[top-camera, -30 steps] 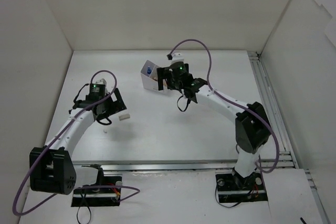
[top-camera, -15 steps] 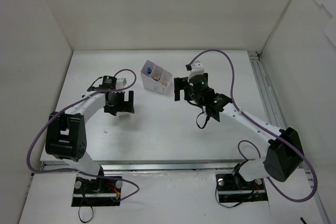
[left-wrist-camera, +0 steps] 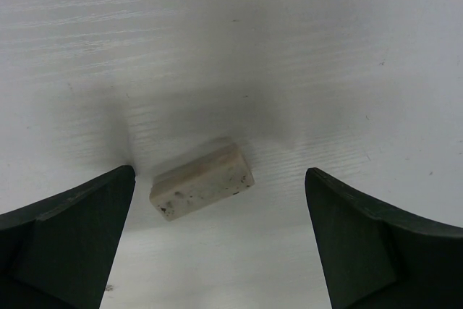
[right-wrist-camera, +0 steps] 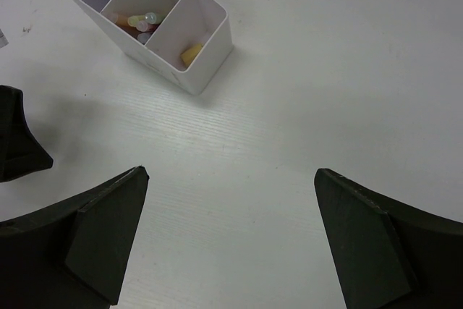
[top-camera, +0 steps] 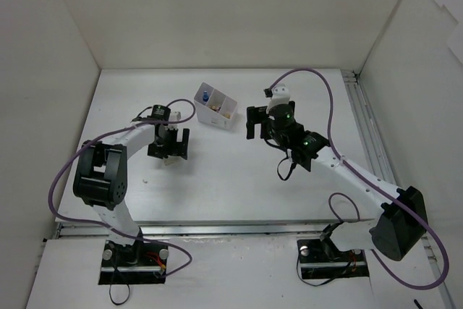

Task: Sort the stationery into containers
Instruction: Pick up the stationery from the center of the board.

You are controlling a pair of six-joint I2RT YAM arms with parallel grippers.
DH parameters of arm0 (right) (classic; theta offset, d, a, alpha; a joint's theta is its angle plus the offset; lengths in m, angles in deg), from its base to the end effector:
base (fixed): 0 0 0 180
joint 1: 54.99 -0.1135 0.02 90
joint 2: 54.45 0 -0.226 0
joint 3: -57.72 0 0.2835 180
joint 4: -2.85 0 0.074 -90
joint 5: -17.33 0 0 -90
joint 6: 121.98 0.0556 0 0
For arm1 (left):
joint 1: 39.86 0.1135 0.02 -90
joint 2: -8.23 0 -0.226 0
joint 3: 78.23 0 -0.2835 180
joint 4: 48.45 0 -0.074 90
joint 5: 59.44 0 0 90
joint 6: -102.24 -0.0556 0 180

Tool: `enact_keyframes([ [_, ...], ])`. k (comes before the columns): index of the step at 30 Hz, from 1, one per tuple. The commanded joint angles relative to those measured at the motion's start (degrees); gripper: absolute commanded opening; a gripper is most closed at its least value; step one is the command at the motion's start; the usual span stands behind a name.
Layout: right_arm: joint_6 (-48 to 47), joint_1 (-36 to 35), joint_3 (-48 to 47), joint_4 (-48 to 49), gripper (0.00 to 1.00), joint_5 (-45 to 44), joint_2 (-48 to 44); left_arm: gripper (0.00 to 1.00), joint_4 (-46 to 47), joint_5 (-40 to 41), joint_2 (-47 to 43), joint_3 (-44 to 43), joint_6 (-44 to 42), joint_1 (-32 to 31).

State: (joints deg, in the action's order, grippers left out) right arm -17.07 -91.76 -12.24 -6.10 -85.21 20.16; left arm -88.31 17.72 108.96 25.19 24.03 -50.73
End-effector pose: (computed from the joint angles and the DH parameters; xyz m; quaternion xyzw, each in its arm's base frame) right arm 0.3014 0.2102 0.2783 -0.0818 0.7798 0.1907 0.5907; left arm 0.3679 -0.0832 0.1043 0.0174 0.9684 -0.1507 0.1977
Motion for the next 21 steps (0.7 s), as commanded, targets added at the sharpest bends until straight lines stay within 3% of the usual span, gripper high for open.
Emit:
enact_keyframes([
  [1,0.5,0.3,-0.1,1.2,0.98,0.1,-1.7,1.0,-1.1,2.8,-1.4,-0.2,1.4,-3.1],
  [5,1.7,0.3,0.7,1.3,0.98,0.8,-2.4,0.98,-1.5,3.7,-2.4,0.9,1.8,-6.2],
  [11,2.4,0.3,1.5,1.3,0.98,1.2,-4.5,0.8,-3.2,4.0,-1.7,0.1,2.4,-8.1],
  [12,2.6,0.3,2.0,1.3,0.98,1.1,-4.9,0.68,-3.2,4.0,-1.5,0.0,2.5,-8.1],
  [14,2.7,0.4,3.0,1.3,0.98,0.8,-6.1,0.57,-3.7,3.4,-1.4,0.0,2.9,-8.7],
  [15,3.0,0.3,3.3,1.3,0.98,0.7,-6.7,0.46,-3.9,3.4,-1.5,0.1,3.1,-8.7],
  [20,3.8,0.3,4.4,1.2,0.98,0.0,-8.5,0.2,-4.1,4.1,-0.1,0.3,4.6,-10.7],
  [21,4.0,0.3,4.6,1.3,0.98,0.0,-8.7,0.03,-4.3,4.7,0.3,-0.5,5.6,-11.4],
])
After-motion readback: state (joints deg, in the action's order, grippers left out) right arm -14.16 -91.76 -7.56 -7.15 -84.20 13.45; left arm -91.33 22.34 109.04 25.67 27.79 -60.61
